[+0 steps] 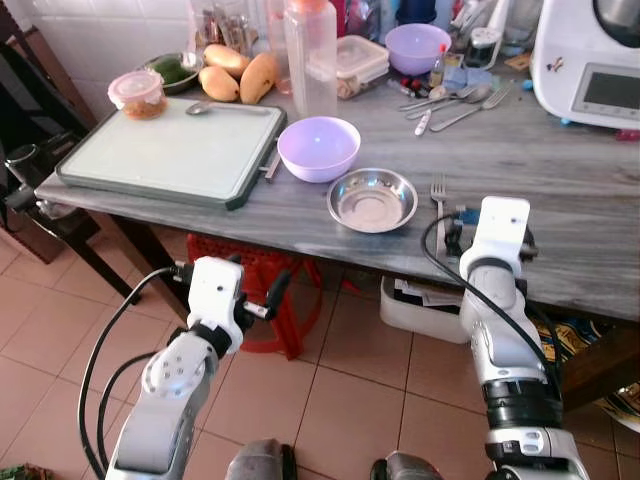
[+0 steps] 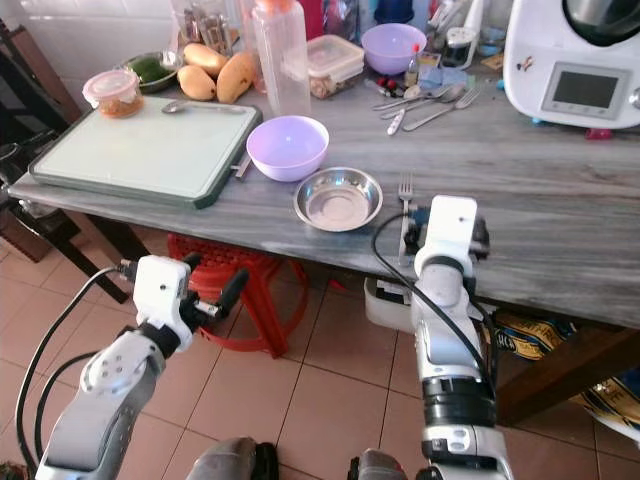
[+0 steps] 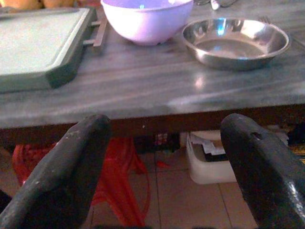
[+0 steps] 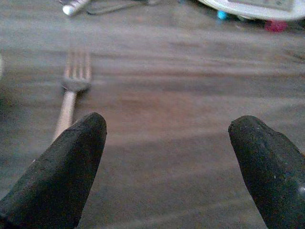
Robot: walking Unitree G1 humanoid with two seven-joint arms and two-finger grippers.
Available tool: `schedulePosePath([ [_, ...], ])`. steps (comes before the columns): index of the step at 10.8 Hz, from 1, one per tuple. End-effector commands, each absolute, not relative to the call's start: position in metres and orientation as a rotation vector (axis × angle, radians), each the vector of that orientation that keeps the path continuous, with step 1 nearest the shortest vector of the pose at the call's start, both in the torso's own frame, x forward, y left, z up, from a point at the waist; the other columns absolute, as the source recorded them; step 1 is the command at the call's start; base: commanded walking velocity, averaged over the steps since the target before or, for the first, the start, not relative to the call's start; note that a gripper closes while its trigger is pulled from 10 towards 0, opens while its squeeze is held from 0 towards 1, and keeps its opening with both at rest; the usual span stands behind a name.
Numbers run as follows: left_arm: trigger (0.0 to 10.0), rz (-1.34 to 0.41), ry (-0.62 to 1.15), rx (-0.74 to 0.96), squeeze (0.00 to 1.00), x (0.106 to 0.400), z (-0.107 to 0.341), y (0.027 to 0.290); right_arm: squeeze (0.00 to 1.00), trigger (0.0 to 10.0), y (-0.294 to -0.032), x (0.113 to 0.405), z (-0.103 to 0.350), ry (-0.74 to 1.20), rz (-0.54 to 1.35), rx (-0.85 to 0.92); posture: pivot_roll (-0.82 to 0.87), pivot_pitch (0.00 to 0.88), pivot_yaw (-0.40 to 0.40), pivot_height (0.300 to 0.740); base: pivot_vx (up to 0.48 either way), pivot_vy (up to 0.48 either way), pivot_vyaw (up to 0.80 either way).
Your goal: Setting the table
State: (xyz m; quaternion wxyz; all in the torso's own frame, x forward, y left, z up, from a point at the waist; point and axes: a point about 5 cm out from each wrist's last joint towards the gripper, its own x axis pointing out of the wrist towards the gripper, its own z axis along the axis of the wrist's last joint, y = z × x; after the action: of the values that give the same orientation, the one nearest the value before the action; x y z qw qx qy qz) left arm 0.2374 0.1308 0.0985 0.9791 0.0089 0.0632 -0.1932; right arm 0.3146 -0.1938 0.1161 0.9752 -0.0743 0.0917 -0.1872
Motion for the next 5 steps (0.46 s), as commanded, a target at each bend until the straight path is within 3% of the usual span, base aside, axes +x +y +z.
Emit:
schedulePosePath([
  [1,10.0,-0.379,0.127,0.025,0.0,0.2353,0.1007,0.134,0.0,10.0,-0.1943,0.3128,0.1144,0.207,-0.393,-0.144,0.03,0.01,0.077,0.74,0.0,0.0,0.0],
  [5,10.0,-0.381,0.143,0.029,0.0,0.2305,0.1014,0.137,0.0,10.0,-0.1949,0.3096,0.108,0.275,-0.408,-0.139,0.04,0.041,0.084,0.74,0.0,0.0,0.0],
])
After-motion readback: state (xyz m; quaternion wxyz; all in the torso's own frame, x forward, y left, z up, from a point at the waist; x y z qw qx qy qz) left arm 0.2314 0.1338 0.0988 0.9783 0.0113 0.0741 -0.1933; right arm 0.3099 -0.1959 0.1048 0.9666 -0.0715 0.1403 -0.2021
